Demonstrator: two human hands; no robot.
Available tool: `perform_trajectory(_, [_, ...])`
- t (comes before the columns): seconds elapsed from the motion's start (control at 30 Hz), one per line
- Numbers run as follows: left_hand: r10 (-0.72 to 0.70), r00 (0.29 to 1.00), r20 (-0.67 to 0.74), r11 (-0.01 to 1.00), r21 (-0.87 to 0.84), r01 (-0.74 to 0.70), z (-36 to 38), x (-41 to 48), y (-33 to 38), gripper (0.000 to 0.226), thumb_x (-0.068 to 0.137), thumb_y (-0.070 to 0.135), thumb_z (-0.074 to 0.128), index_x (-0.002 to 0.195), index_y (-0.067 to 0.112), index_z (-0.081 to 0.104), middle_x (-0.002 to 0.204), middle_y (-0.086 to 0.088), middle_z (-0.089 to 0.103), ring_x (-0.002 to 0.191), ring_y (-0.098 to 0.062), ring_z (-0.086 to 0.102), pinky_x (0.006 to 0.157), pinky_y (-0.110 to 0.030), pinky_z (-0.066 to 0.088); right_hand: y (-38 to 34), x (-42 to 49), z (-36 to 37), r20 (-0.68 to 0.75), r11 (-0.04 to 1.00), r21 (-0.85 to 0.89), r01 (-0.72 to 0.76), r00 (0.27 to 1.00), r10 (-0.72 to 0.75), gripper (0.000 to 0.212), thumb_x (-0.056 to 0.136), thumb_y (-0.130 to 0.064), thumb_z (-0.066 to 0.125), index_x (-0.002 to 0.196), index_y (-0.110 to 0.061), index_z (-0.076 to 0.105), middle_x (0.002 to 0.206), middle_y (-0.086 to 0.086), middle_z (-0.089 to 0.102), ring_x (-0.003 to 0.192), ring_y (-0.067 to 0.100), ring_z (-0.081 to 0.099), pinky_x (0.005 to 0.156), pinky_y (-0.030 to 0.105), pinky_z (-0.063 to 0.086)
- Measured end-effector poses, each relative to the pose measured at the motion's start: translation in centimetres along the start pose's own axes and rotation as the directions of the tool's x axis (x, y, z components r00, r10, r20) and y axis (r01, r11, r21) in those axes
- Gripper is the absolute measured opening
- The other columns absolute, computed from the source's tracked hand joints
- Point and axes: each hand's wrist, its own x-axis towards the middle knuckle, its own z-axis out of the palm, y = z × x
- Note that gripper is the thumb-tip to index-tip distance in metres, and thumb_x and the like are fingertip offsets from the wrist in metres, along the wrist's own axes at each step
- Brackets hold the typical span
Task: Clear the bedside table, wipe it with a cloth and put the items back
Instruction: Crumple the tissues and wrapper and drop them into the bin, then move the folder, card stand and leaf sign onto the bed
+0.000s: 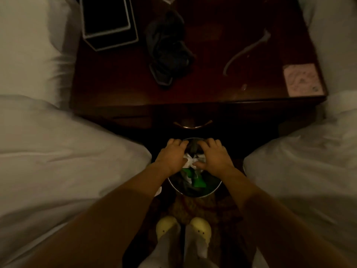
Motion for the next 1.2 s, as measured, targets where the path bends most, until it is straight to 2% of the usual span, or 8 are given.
perform_trajectory(0.17, [0.003,1.0,-0.02,0.998,0.058,-0.002,-8.6,-4.5,2.8,0.041,0.094,0.028,0.046,0.133,0.014,0.045,0.128,-0.012,0.052,0.119,-0.028,0.046,0.092,-0.041,0.047,-3.5,-2.9,-9.7,-0.045,0.997,0.039,0.065,0.997,-0.063,0.054,0.084,-0.047,0.057,0.129,-0.021,0.042,0.123,0.008,0.045,0.115,0.029,0.044,0.084,0.042,0.047])
perform_trajectory(0.33, [-0.003,0.995,-0.098,0.991,0.129,0.016,-18.3,-7.2,5.2,0.031,0.096,0.03,0.042,0.121,0.015,0.054,0.117,-0.012,0.061,0.103,-0.029,0.058,0.082,-0.038,0.047,-6.2,-4.3,-19.7,-0.212,0.983,0.016,0.185,0.961,-0.177,0.039,0.087,-0.045,0.052,0.118,-0.021,0.052,0.107,0.004,0.058,0.094,0.024,0.06,0.07,0.034,0.048])
perform_trajectory(0.5, [-0.056,0.963,-0.263,0.993,0.087,0.082,-26.1,-9.1,6.4,0.038,0.095,0.029,0.044,0.132,0.021,0.046,0.127,-0.01,0.056,0.113,-0.03,0.055,0.089,-0.039,0.046,-8.1,-4.2,-28.1,-0.363,0.976,0.007,0.218,0.91,-0.201,0.038,0.088,-0.047,0.05,0.116,-0.021,0.053,0.103,0.002,0.06,0.087,0.022,0.062,0.064,0.032,0.046])
perform_trajectory(0.57, [-0.08,0.937,-0.34,0.995,0.032,0.097,-28.6,-9.8,6.7,0.042,0.094,0.028,0.046,0.136,0.02,0.041,0.129,-0.011,0.054,0.115,-0.031,0.053,0.09,-0.041,0.046,-8.9,-3.6,-30.9,-0.405,0.973,-0.013,0.228,0.889,-0.214,0.04,0.088,-0.046,0.051,0.119,-0.021,0.051,0.105,0.002,0.06,0.09,0.021,0.062,0.065,0.03,0.045])
perform_trajectory(0.67, [-0.11,0.89,-0.442,0.994,-0.033,0.107,-31.9,-10.7,6.8,0.045,0.094,0.027,0.046,0.137,0.017,0.037,0.127,-0.013,0.053,0.112,-0.032,0.054,0.086,-0.041,0.047,-10.1,-2.6,-34.7,-0.421,0.976,-0.009,0.216,0.885,-0.2,0.044,0.088,-0.046,0.051,0.123,-0.019,0.047,0.114,0.004,0.059,0.098,0.022,0.061,0.071,0.036,0.052])
perform_trajectory(0.9, [-0.179,0.81,-0.558,0.983,-0.077,0.164,-37.2,-9.7,4.3,0.057,0.095,0.028,0.046,0.145,0.013,0.024,0.137,-0.015,0.045,0.123,-0.032,0.045,0.095,-0.041,0.044,-13.6,1.0,-37.9,-0.387,0.981,-0.027,0.193,0.903,-0.188,0.055,0.089,-0.05,0.048,0.131,-0.015,0.039,0.129,0.009,0.051,0.114,0.028,0.051,0.086,0.042,0.051])
perform_trajectory(1.1, [-0.234,0.836,-0.497,0.972,-0.113,0.205,-38.0,-5.4,-0.7,0.061,0.094,0.03,0.048,0.146,0.012,0.021,0.138,-0.016,0.041,0.125,-0.033,0.041,0.1,-0.043,0.043,-16.3,7.5,-36.5,-0.322,0.985,-0.041,0.167,0.931,-0.171,0.054,0.091,-0.05,0.045,0.129,-0.011,0.041,0.128,0.011,0.05,0.113,0.029,0.05,0.087,0.041,0.049])
perform_trajectory(1.2, [-0.247,0.858,-0.45,0.969,-0.134,0.208,-37.6,-2.6,-3.8,0.066,0.093,0.031,0.052,0.147,0.012,0.019,0.14,-0.016,0.038,0.127,-0.034,0.038,0.101,-0.043,0.043,-17.6,11.5,-34.9,-0.29,0.989,0.003,0.147,0.947,-0.14,0.056,0.091,-0.049,0.047,0.132,-0.013,0.038,0.134,0.011,0.047,0.12,0.03,0.047,0.092,0.043,0.047])
